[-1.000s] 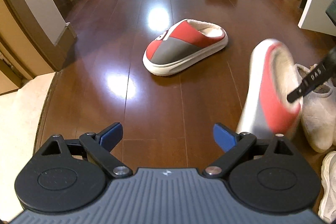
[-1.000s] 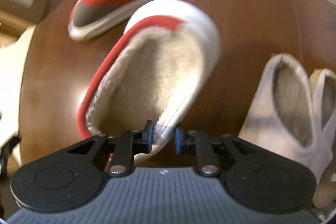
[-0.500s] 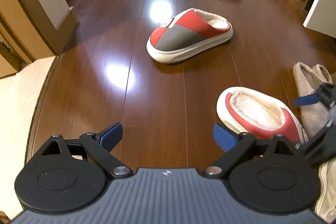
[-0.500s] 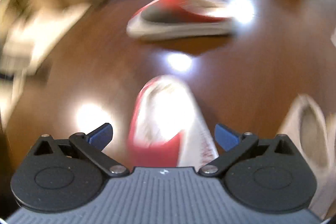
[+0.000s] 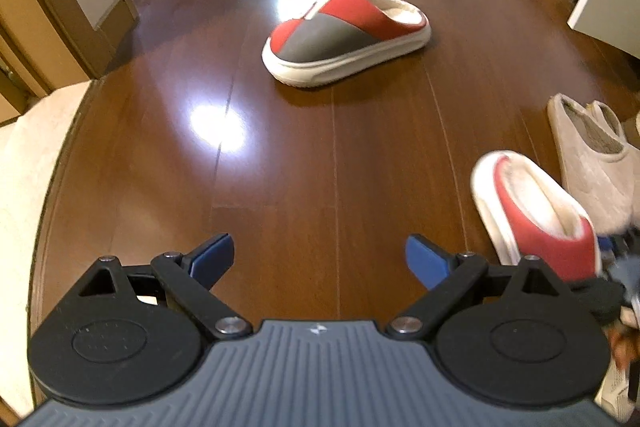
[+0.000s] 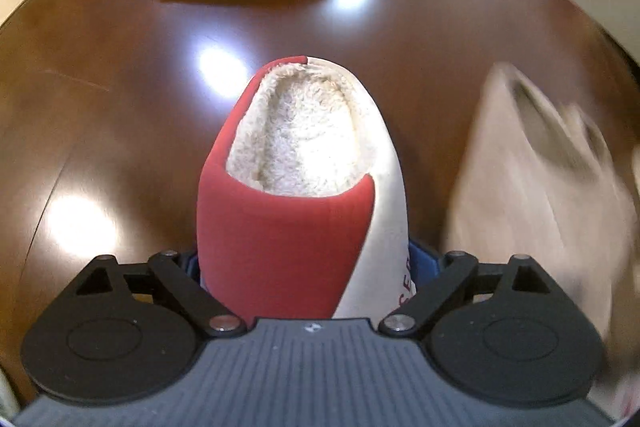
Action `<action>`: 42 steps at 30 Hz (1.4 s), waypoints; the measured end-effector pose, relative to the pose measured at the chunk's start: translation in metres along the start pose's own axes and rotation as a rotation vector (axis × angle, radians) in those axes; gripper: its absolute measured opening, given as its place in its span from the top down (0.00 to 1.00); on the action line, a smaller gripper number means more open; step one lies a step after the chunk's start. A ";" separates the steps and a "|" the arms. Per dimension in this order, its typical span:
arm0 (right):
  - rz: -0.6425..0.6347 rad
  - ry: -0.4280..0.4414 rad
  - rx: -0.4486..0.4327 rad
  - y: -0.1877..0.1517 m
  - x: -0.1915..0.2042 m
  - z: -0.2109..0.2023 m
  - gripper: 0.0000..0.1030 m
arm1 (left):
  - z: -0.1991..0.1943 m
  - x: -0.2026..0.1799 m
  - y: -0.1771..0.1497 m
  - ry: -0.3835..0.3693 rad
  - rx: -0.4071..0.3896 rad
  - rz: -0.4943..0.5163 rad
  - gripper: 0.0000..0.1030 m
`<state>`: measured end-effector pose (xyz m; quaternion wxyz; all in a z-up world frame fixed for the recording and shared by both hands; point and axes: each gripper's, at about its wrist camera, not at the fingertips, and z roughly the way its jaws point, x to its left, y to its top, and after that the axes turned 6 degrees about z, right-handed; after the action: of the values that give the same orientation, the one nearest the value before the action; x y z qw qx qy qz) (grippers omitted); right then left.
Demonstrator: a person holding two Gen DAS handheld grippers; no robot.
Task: Organize scattered shoes
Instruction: 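Carry the red-grey slipper to the front of the beige slippers and release, then grasp the second red-grey slipper by its heel with the left gripper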
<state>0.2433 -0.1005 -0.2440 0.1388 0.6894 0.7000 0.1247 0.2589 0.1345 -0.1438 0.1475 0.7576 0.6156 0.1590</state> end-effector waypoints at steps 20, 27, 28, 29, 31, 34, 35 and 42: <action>0.302 0.008 -0.142 -0.019 -0.080 -0.082 0.01 | 0.031 -0.024 0.014 0.033 0.027 0.067 0.08; 0.613 -0.040 -0.181 -0.025 -0.158 -0.080 0.01 | 0.069 -0.008 0.143 0.148 -0.114 0.162 0.09; 0.639 -0.035 -0.181 -0.028 -0.166 -0.077 0.01 | 0.071 -0.009 0.163 0.134 -0.133 0.164 0.09; 0.668 -0.031 -0.178 -0.030 -0.174 -0.074 0.01 | 0.075 -0.012 0.194 0.124 -0.162 0.182 0.08; 0.694 -0.025 -0.174 -0.031 -0.185 -0.065 0.01 | 0.089 -0.025 0.244 0.122 -0.184 0.265 0.07; 0.742 -0.031 -0.168 -0.034 -0.198 -0.057 0.01 | 0.123 -0.048 0.288 0.166 -0.134 0.385 0.07; 0.774 -0.029 -0.167 -0.037 -0.205 -0.053 0.01 | 0.144 -0.058 0.304 0.204 -0.095 0.431 0.07; 0.851 0.014 -0.191 -0.046 -0.221 -0.050 0.01 | 0.240 -0.062 0.305 0.390 0.158 0.444 0.69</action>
<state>0.1848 -0.3214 -0.2095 0.1334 0.8998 0.3396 0.2394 0.6183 0.0065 -0.2373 -0.0711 0.8380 0.4621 0.2814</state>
